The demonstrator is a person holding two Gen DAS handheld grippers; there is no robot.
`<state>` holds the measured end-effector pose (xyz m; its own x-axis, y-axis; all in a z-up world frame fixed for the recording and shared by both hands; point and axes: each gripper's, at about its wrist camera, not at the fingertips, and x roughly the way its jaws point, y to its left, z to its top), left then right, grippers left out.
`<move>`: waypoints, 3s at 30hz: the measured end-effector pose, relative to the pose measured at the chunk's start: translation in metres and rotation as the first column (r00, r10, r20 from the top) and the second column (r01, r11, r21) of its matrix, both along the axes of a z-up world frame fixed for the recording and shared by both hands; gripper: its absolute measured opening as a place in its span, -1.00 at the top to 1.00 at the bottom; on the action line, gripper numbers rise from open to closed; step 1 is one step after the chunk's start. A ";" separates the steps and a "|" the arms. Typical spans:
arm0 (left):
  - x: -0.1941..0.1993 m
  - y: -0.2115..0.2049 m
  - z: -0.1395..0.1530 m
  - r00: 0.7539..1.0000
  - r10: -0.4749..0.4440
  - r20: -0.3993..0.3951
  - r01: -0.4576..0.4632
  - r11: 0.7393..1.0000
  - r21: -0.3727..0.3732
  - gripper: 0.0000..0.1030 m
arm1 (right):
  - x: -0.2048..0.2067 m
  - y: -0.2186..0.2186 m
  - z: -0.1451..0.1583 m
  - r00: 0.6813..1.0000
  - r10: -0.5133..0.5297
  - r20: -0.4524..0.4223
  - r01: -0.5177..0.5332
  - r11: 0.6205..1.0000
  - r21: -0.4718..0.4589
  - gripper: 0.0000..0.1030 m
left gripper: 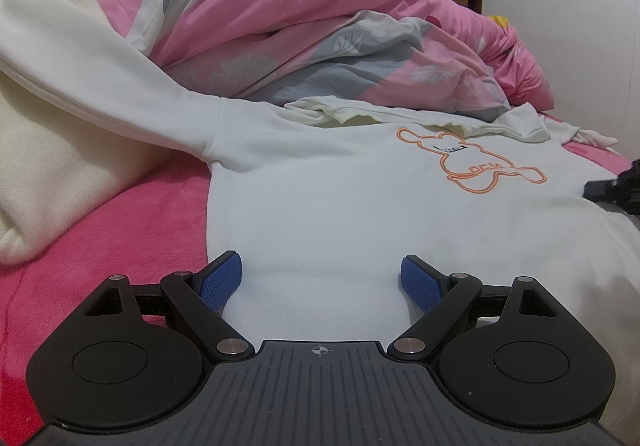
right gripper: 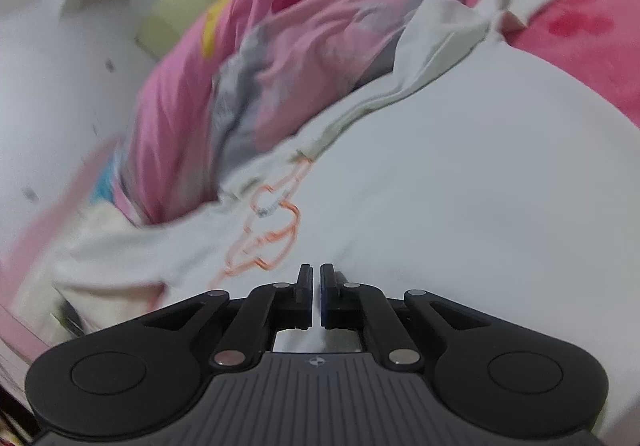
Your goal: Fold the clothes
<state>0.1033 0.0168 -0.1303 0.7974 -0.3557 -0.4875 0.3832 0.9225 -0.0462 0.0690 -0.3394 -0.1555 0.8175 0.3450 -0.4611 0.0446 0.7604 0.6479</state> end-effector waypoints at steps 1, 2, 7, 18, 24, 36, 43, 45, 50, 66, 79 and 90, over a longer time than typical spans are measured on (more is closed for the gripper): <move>0.000 0.000 0.000 1.000 0.000 0.000 0.000 1.000 0.000 -0.71 | 0.002 0.007 0.001 0.999 0.039 -0.007 -0.039 0.999 -0.027 0.95; 0.000 0.000 0.000 1.000 0.000 0.000 0.000 1.000 0.000 -0.71 | 0.005 0.017 0.001 0.994 0.108 -0.014 -0.108 0.994 -0.034 0.95; 0.000 0.000 0.000 1.000 0.000 0.000 0.000 1.000 0.001 -0.71 | 0.004 0.070 0.002 0.883 0.470 -0.013 -0.470 0.883 0.002 0.92; 0.000 -0.001 -0.001 1.000 0.000 0.000 0.000 1.000 0.001 -0.71 | -0.019 0.057 0.031 0.912 0.404 0.071 -0.391 0.908 -0.150 0.21; 0.000 -0.001 -0.001 1.000 0.000 0.001 0.000 1.000 0.001 -0.72 | -0.007 0.049 0.036 0.958 0.285 0.041 -0.247 0.886 -0.392 0.21; 0.000 -0.001 -0.001 1.000 -0.002 -0.001 0.002 1.000 -0.001 -0.73 | 0.007 0.072 0.026 0.938 0.348 -0.003 -0.291 0.780 -0.555 0.26; 0.000 -0.001 -0.001 1.000 -0.002 -0.001 0.002 1.000 -0.001 -0.73 | 0.007 0.071 0.025 0.933 0.359 0.006 -0.296 0.780 -0.552 0.48; 0.000 -0.001 -0.001 1.000 -0.002 -0.001 0.002 1.000 -0.001 -0.73 | 0.006 0.070 0.025 0.933 0.360 0.009 -0.297 0.784 -0.545 0.50; 0.000 -0.001 -0.001 1.000 -0.002 -0.001 0.002 1.000 -0.001 -0.74 | 0.003 0.070 0.026 0.924 0.382 0.019 -0.315 0.788 -0.529 0.65; 0.000 0.000 -0.001 1.000 -0.002 -0.001 0.002 1.000 0.000 -0.73 | -0.030 0.054 0.037 0.947 0.316 0.058 -0.259 0.858 -0.444 0.67; 0.000 0.000 -0.001 1.000 -0.002 -0.001 0.002 1.000 0.000 -0.74 | -0.020 0.067 0.027 0.959 0.284 0.006 -0.241 0.825 -0.511 0.33; 0.000 0.000 -0.001 1.000 -0.002 -0.001 0.002 1.000 0.000 -0.74 | -0.017 0.066 0.025 0.957 0.289 0.022 -0.248 0.857 -0.451 0.33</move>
